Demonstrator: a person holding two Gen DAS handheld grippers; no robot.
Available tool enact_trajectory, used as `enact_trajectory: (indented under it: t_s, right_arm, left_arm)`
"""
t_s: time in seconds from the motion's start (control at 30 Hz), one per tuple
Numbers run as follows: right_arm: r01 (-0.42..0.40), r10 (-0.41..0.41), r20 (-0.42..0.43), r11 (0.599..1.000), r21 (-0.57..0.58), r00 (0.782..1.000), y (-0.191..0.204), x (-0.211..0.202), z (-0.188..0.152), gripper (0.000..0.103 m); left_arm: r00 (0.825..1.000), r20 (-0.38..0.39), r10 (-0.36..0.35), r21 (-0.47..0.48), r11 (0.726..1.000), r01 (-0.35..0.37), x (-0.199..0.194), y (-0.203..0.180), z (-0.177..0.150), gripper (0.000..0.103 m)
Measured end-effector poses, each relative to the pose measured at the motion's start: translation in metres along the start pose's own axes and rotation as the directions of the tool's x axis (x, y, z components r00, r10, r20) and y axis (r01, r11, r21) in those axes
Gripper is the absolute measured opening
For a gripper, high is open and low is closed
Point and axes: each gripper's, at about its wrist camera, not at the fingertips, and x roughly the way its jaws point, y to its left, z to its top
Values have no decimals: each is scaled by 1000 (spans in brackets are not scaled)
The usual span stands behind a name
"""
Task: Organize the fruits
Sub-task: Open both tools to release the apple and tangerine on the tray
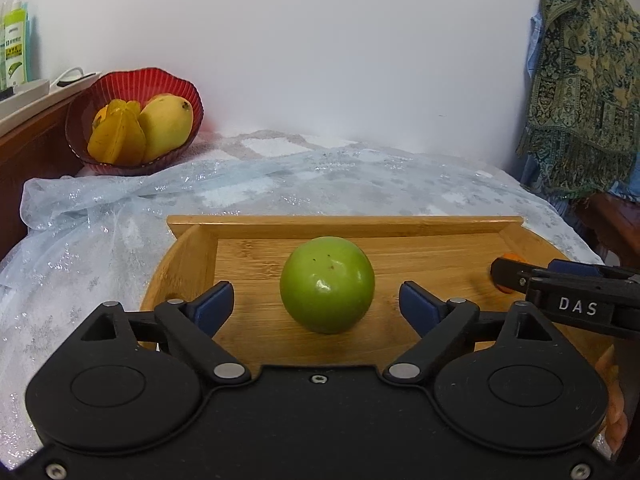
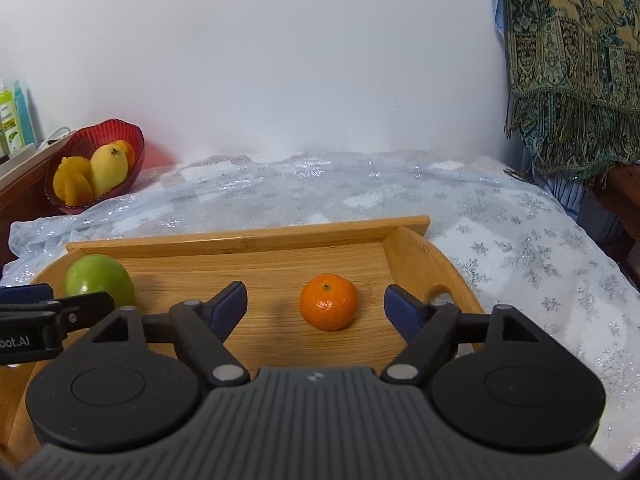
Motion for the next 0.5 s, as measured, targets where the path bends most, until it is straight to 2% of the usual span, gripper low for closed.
enact_trajectory:
  t_s: [0.13, 0.37, 0.5]
  right_arm:
    - [5, -5, 34, 1000, -15, 999, 2, -14, -2, 91]
    - [1, 0, 81, 1000, -17, 997, 1, -36, -7, 100]
    - [-4, 5, 107, 1000, -12, 994, -2, -49, -10, 103]
  left_arm:
    - [1000, 14, 2, 10, 1000, -3, -9, -2, -2, 93]
    - [1000, -1, 9, -27, 1000, -9, -27, 4, -11, 97]
    - [1000, -5, -16, -3, 1000, 16, -39, 1, -18, 100]
